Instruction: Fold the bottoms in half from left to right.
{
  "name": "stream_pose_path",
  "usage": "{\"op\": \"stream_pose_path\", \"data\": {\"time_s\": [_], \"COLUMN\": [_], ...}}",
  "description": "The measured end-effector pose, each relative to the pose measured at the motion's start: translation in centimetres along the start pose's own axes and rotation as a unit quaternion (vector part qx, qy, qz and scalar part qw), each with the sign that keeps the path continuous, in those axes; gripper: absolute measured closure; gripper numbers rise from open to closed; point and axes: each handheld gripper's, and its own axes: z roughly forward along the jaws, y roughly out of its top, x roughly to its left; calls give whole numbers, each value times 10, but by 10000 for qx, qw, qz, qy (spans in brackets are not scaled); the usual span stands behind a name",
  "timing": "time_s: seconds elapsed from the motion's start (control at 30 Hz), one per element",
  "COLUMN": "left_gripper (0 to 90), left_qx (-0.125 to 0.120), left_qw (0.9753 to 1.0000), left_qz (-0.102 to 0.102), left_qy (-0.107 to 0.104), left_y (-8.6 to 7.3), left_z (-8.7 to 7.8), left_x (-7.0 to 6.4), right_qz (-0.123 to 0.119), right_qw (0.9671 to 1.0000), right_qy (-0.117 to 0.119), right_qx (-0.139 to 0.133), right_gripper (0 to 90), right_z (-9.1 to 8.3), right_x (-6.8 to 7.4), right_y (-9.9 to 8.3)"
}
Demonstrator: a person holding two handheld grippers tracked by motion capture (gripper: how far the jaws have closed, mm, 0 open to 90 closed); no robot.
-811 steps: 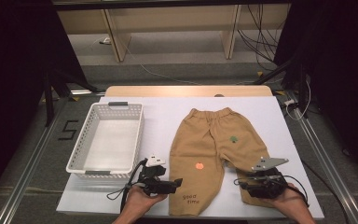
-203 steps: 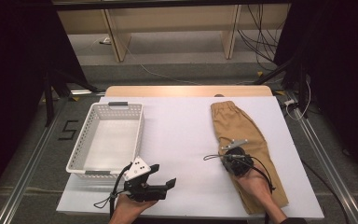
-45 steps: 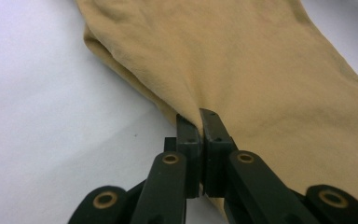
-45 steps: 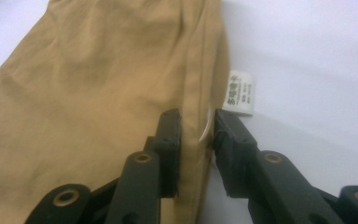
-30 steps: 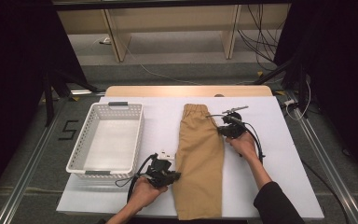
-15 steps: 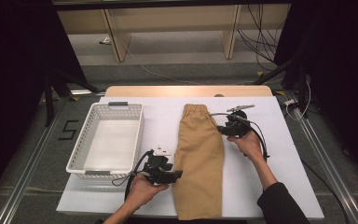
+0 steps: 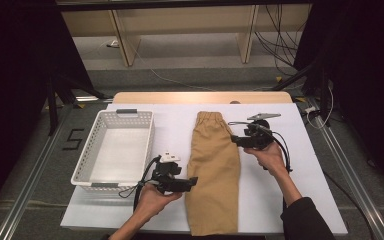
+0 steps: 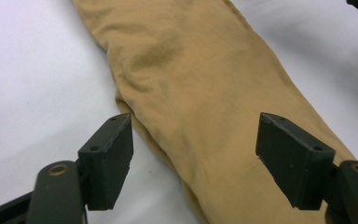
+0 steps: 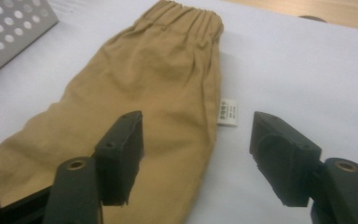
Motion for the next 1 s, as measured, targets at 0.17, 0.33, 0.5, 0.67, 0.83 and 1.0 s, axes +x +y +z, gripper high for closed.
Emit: {"op": "stream_pose_path", "data": {"time_s": [0.17,0.33,0.5,0.67,0.83,1.0], "left_gripper": [251,245,238,235,230,228], "left_qx": [-76,-132,-237,-288,-263,-271], "left_qw": [10000,9998,9996,9993,9993,9992], "left_qz": [-50,-115,-151,-220,-270,-279], "left_qy": [-19,0,10,13,47,91], "left_y": [5,12,21,26,30,38], "left_z": [2,6,6,9,14,21], "left_x": [0,2,3,5,7,6], "right_qz": [-14,2,-12,11,-25,1], "right_qw": [9999,9997,9993,9993,9993,9994], "right_qy": [103,184,221,273,310,304], "right_qx": [-110,-183,-290,-269,-218,-191], "right_gripper": [301,275,267,260,250,246], "right_z": [-6,-9,-12,-11,-10,-10], "right_x": [4,6,8,9,9,8], "right_y": [1,-1,-3,-4,-5,-5]}}
